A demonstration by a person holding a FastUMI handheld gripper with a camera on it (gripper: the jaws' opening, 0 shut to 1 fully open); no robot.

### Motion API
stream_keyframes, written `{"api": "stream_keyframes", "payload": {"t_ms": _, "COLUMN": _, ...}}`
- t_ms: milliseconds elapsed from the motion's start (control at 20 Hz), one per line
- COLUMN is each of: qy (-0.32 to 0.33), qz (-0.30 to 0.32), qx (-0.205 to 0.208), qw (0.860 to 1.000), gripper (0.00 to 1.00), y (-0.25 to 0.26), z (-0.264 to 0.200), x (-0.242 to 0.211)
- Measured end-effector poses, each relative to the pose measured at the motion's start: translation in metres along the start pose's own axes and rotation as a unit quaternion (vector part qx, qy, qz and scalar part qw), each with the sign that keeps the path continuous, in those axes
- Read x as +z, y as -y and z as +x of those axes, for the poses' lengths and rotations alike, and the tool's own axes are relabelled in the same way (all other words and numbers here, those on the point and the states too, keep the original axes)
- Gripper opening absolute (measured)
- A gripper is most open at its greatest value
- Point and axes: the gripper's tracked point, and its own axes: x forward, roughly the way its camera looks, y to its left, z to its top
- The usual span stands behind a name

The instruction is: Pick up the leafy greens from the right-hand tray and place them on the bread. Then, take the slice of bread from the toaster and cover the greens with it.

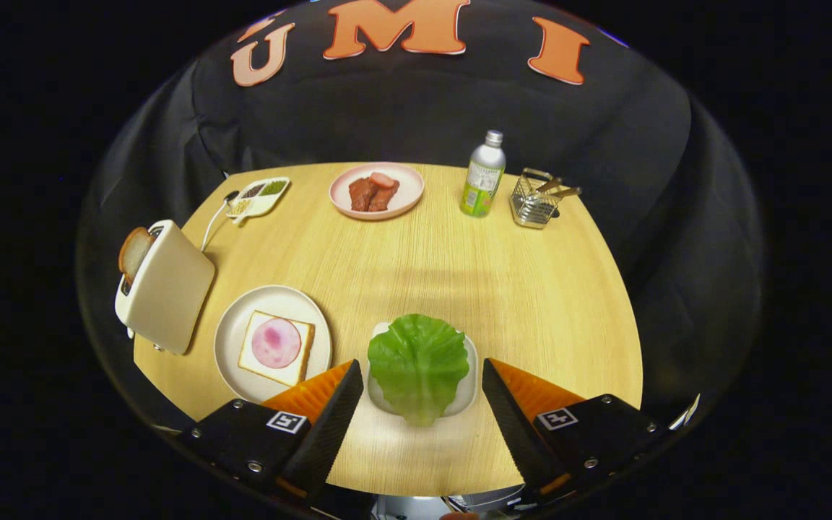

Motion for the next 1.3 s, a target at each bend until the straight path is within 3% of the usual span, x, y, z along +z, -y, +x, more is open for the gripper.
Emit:
{"api": "stream_keyframes", "payload": {"t_ms": 400, "qy": -0.102, "qz": -0.036, "qx": 0.004, "qw": 0.994, "gripper": 1.00, "y": -0.003, "z": 0.060, "x": -0.018}}
{"api": "stream_keyframes", "payload": {"t_ms": 600, "qy": -0.143, "qz": -0.024, "qx": 0.018, "qw": 0.989, "gripper": 1.00, "y": -0.013, "z": 0.081, "x": -0.030}}
{"api": "stream_keyframes", "payload": {"t_ms": 1300, "qy": -0.202, "qz": -0.006, "qx": 0.024, "qw": 0.979, "gripper": 1.00, "y": -0.014, "z": 0.115, "x": -0.055}}
